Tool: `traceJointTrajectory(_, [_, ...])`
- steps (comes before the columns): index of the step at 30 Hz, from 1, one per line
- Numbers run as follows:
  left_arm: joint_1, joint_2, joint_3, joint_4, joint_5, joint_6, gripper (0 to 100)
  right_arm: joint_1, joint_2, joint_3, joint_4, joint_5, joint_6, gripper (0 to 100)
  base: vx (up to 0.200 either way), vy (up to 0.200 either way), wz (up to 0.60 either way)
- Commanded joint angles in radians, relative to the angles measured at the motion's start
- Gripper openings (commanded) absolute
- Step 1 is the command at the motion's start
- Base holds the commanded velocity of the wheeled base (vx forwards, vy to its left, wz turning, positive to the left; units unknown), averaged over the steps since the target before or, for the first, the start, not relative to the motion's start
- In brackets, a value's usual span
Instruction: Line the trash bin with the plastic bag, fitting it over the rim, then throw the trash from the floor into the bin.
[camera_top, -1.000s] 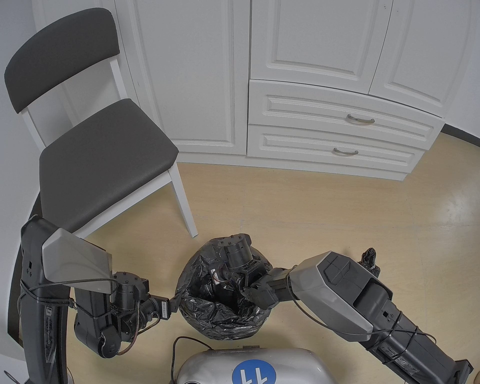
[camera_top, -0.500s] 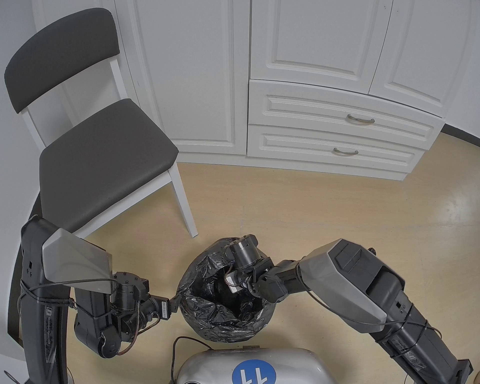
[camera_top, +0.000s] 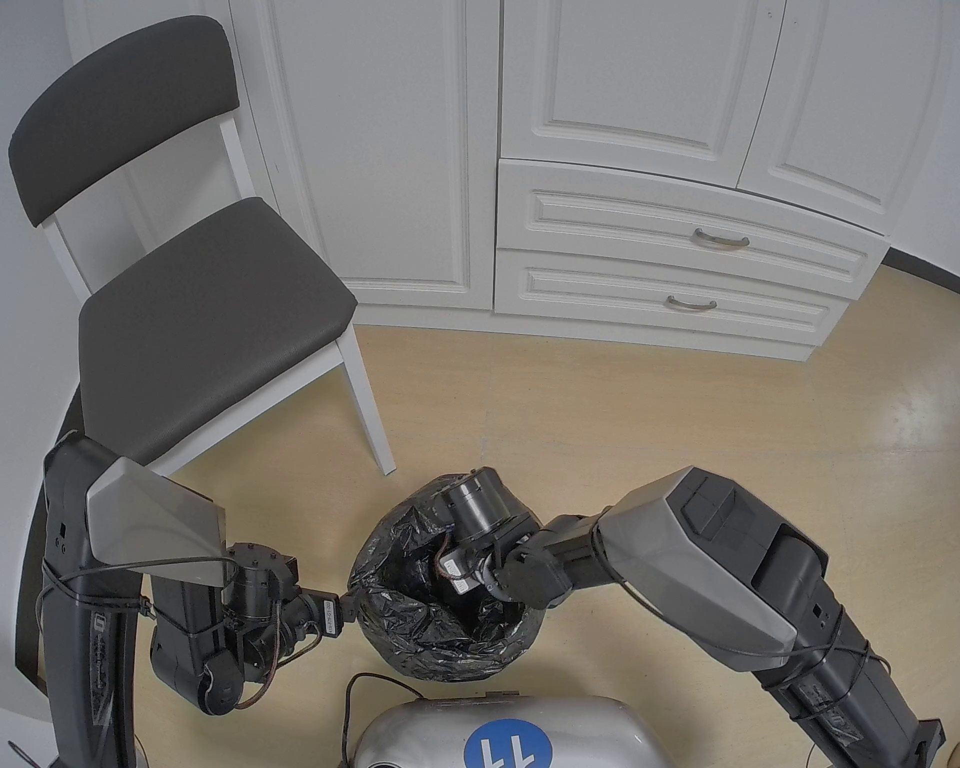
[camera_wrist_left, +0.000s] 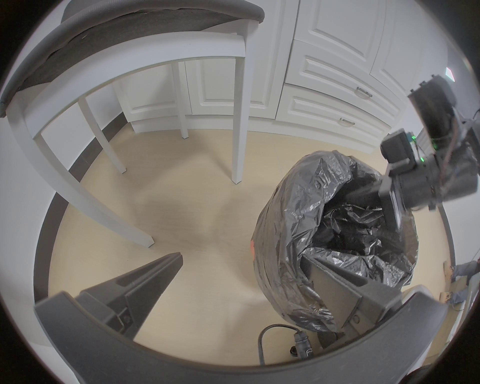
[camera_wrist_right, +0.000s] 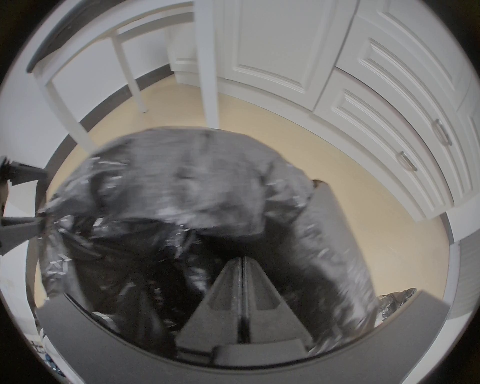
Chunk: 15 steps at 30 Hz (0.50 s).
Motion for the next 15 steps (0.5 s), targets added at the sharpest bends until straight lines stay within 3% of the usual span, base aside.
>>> traceJointTrajectory(1, [-0.001,-0.021,-0.013,-0.001,0.001,-0.021,100,0.067,-0.049,0.065,0.012,0.024,-0.002,0,0.0,0.0,0.0])
traceJointTrajectory(6, [-0.001,-0.027,-0.025,-0.001,0.004,-0.027,100,0.122,-0.092,0.085,0.198,0.064,0.005,0,0.0,0.0,0.0])
traceJointTrajectory(15, [-0.001,-0.038,-0.022,-0.001,0.004,-0.027,100,0.171,-0.093,0.11,0.231,0.118,0.047,0,0.0,0.0,0.0])
